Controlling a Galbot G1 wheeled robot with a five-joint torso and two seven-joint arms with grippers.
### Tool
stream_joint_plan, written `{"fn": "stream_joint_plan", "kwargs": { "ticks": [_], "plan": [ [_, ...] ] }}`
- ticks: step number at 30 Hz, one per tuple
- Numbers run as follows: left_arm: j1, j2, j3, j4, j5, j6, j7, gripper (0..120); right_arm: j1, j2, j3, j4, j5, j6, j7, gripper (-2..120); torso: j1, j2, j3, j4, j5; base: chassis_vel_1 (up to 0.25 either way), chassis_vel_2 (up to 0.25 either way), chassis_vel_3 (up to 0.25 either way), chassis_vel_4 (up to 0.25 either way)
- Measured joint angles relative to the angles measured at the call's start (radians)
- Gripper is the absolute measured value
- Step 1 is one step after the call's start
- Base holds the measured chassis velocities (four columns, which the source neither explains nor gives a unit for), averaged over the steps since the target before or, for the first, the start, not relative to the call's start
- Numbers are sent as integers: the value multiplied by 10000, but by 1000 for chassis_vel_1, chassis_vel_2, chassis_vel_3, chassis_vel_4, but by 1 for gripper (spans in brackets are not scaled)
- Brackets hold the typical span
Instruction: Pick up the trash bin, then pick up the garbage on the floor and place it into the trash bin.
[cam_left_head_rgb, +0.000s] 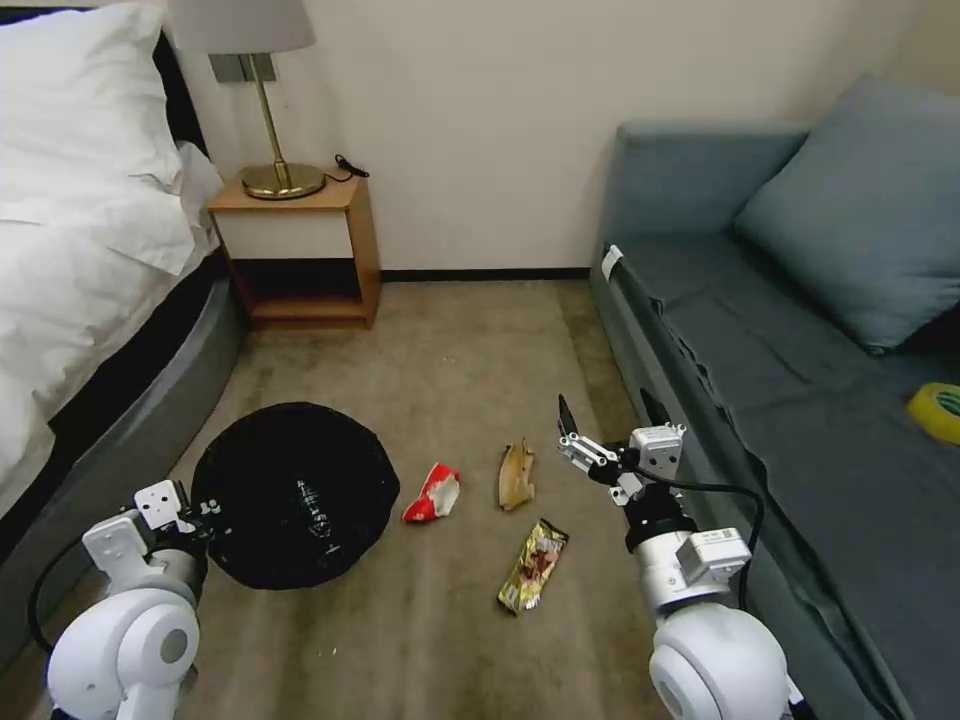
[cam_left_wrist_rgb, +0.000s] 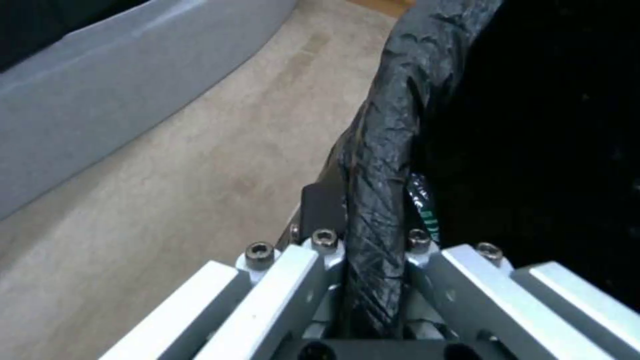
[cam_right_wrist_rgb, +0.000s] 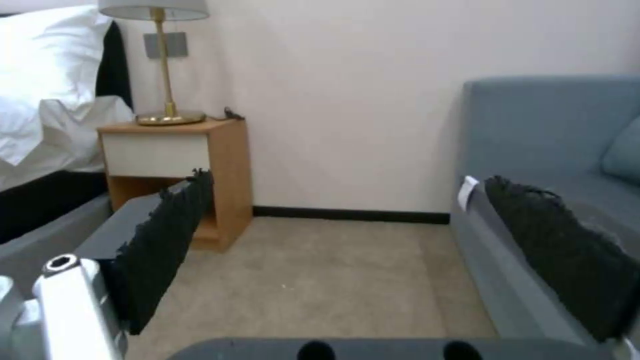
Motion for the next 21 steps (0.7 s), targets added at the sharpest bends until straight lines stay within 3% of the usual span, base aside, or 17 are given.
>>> {"fn": "stream_joint_plan", "kwargs": {
  "ticks": [5, 9, 10, 14, 15, 18, 21],
  "plan": [
    [-38, -4, -15, 57, -4, -12, 1, 2, 332, -124, -148, -181, 395, -71, 41, 100, 1, -1, 0, -1, 0, -137, 120, 98, -109],
    [-72, -1, -78, 117, -25, -16, 5, 2, 1545, -721, -912, -552, 2356, -1374, 872, 100, 0, 0, -1, -1, 1, -15, 16, 8, -11],
    [-72, -1, -78, 117, -25, -16, 5, 2, 1545, -721, -912, -552, 2356, -1374, 872, 100, 0, 0, -1, -1, 1, 0, 0, 0, 0],
    [-79, -19, -145, 160, -32, -26, 34, 2, 3322, -1485, -2043, -1411, 4628, -2671, 2265, 100, 0, 0, -1, 2, 0, 0, 0, 0, 0],
    [-79, -19, -145, 160, -32, -26, 34, 2, 3322, -1485, -2043, -1411, 4628, -2671, 2265, 100, 0, 0, -1, 2, 0, 0, 0, 0, 0],
    [-93, -93, -169, 239, -30, -77, 100, 2, 4799, -1822, -3310, -2525, 7165, -3514, 3934, 100, 0, -1, -1, 1, 0, 0, 0, 0, 0],
    [-101, -128, -178, 332, -20, -128, 134, 2, 5591, -1873, -4107, -3243, 8492, -3967, 5014, 100, 0, -1, 0, 0, 2, 0, 0, 0, 0]
  ]
}}
